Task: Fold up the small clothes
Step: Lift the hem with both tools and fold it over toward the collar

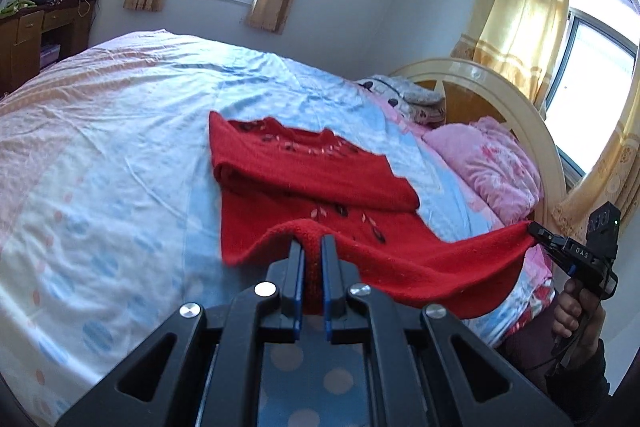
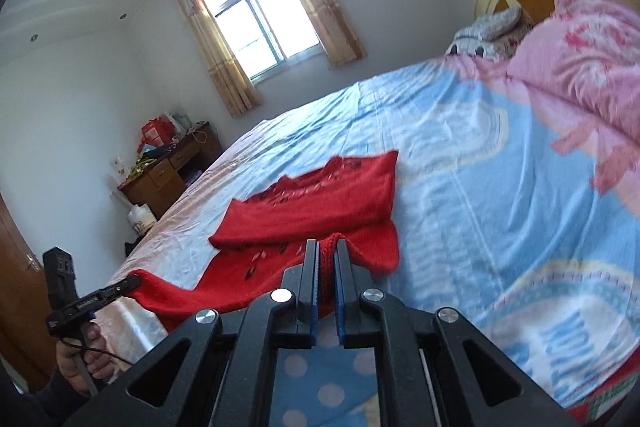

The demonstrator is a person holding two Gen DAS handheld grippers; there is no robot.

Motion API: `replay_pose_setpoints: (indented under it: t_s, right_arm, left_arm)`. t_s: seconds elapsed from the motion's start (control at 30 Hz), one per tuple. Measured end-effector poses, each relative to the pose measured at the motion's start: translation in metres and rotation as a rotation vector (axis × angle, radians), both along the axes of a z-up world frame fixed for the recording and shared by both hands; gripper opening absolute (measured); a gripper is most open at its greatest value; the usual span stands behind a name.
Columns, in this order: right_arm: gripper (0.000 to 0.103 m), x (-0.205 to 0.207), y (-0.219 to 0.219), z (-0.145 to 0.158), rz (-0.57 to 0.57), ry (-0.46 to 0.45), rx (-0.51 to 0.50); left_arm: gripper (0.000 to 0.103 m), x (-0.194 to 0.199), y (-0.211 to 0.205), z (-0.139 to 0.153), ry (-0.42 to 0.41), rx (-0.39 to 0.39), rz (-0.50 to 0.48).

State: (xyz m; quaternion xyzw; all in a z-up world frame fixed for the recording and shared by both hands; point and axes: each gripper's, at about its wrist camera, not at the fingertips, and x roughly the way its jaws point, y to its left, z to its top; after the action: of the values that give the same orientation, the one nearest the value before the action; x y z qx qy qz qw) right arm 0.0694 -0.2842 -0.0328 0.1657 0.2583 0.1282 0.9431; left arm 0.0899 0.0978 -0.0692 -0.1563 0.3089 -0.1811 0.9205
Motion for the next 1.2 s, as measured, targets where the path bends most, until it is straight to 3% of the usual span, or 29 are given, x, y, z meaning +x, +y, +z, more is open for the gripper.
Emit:
replay_pose_setpoints:
  t_s: [0.23,0.67,0.93,1.2]
  right_arm:
    - [0.006,0.041,0.002,0.014,-0.003,-0.02,0.028]
    - [0.006,0.134,0.012,0.041,-0.01,-0.043,-0.019]
    - [0.006,0.203,0.014,0.037,-0.035,0.002,-0.051]
    - [0.006,0.273,0.015,-0.003,-0.059,0.116,-0.073]
  left_arm:
    - [0.008,0.032,0.006,0.015,-0.029,-0.031,0.041]
    - [0.008,0.11,0.007,0.032,-0.045,0.018,0.101]
    - [0.008,0.169,0.001,0.033,-0.025,0.056,0.113]
    - [0.008,0.224,-0.003,0.006,0.035,0.124,0.139]
